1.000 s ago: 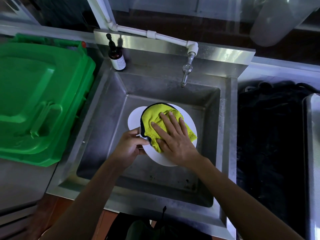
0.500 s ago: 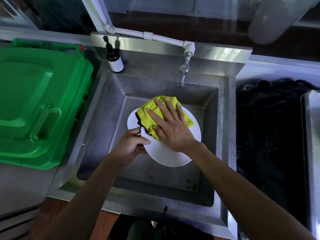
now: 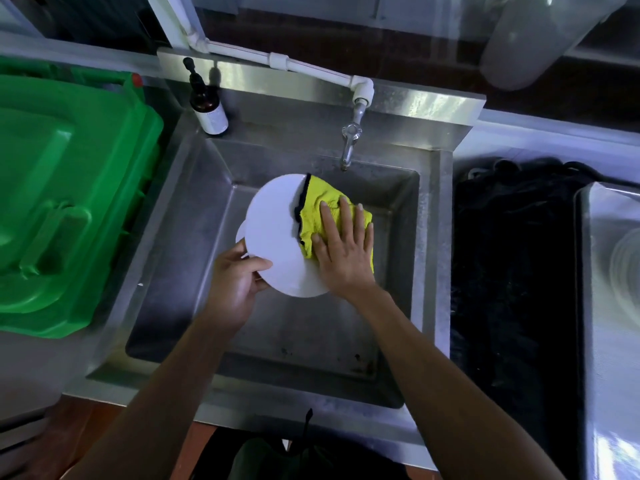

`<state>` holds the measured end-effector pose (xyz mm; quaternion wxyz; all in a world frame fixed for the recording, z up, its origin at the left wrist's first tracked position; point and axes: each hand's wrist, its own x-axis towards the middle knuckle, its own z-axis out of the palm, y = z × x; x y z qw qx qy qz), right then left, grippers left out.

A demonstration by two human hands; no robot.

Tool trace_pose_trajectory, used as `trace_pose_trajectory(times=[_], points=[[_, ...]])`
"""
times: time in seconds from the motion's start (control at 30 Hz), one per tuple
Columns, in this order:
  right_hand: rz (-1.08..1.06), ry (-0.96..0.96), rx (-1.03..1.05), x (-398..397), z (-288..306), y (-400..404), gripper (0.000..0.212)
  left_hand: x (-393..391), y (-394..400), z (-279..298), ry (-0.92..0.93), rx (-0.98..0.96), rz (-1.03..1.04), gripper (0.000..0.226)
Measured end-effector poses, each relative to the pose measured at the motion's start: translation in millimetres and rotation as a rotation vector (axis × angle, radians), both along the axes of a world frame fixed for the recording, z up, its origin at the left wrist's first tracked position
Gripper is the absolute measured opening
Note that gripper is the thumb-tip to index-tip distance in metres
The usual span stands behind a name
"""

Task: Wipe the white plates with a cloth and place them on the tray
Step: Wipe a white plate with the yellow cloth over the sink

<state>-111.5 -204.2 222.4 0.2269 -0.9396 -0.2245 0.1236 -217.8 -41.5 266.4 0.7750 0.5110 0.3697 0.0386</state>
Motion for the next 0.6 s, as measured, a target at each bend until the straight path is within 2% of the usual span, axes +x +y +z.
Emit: trace_pose_trajectory(times=[0.23, 0.47, 0.6], points=[[-0.017, 0.008, -0.002, -41, 1, 10, 0.066, 8, -5, 3, -0.007, -0.049, 0.1, 0.048], [0.001, 0.037, 0.112, -85, 10, 27, 0.064, 14, -12, 5, -0.012, -0.01, 0.168, 0.044], [-0.13, 0.017, 0.102, -83, 6, 25, 0.062, 11, -11, 9, -0.002, -0.011, 0.135, 0.039]])
